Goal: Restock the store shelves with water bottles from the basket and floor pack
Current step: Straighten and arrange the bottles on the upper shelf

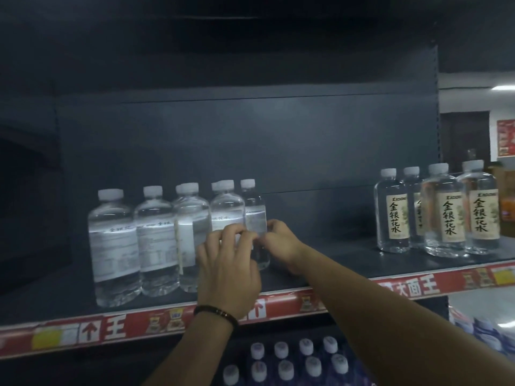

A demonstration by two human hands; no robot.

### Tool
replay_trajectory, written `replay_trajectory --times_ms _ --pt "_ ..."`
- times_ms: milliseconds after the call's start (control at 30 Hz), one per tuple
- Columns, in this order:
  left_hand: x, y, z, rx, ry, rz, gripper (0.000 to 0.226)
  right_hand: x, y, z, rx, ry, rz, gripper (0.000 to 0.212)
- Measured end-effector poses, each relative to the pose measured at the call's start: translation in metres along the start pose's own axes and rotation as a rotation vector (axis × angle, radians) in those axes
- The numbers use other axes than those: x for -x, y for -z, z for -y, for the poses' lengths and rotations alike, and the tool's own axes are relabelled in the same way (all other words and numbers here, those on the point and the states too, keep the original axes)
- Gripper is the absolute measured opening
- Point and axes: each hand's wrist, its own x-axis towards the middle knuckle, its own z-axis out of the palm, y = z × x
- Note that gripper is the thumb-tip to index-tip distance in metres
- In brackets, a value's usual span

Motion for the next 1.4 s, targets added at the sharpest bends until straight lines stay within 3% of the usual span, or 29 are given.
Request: replay_trajectory --times_ms 100,200,367,433,533,600,700,833,933,1033,1133,1233,1400 --pt "-0.001 -0.001 0.000 -0.010 -0.009 -0.009 0.040 0.001 0.005 -0.005 0.014 0.032 0.043 0.027" --pt "-0.001 -0.002 -0.001 -0.034 -0.009 -0.007 0.040 -0.001 0.016 -0.011 0.067 0.037 0.021 0.018" --pt "-0.003 0.001 -0.005 -0.062 -0.036 0.006 0.042 -0.004 0.030 -0.023 0.132 0.041 -0.038 0.088" --pt "-0.003 0.001 -0.005 -0.068 -0.040 0.028 0.044 0.002 0.032 -0.024 0.152 0.064 -0.073 0.098" --pt "-0.004 0.003 -0.007 -0.113 -0.046 0.044 0.047 0.034 0.035 -0.003 0.206 0.050 -0.134 0.080" --pt "-0.005 0.004 -0.010 -0.122 -0.138 0.024 0.048 0.044 0.043 -0.002 0.240 0.034 -0.150 0.072" --pt "-0.010 0.006 -0.030 0.073 -0.245 0.029 0.045 0.051 0.055 -0.003 0.256 0.032 -0.190 0.069" --pt "-0.032 0.002 -0.078 0.522 0.228 0.139 0.042 0.060 0.079 -0.006 0.328 -0.007 -0.211 0.068" --pt "-0.052 -0.021 -0.097 0.659 0.449 0.401 0.044 0.068 0.104 -0.011 0.379 -0.034 -0.177 0.069" --pt "-0.062 -0.041 -0.113 0.792 0.488 0.564 0.041 0.078 0.132 -0.016 0.455 -0.057 -0.178 0.079" --pt "-0.066 -0.056 -0.135 1.049 0.532 0.674 0.041 0.092 0.158 -0.025 0.544 -0.046 -0.283 0.079" --pt "-0.070 -0.070 -0.159 1.069 0.499 0.680 0.051 0.105 0.178 -0.037 0.586 0.005 -0.382 0.072" --pt "-0.074 -0.082 -0.202 1.191 0.475 0.669 0.032 0.120 0.214 -0.053 0.623 0.020 -0.452 0.074"
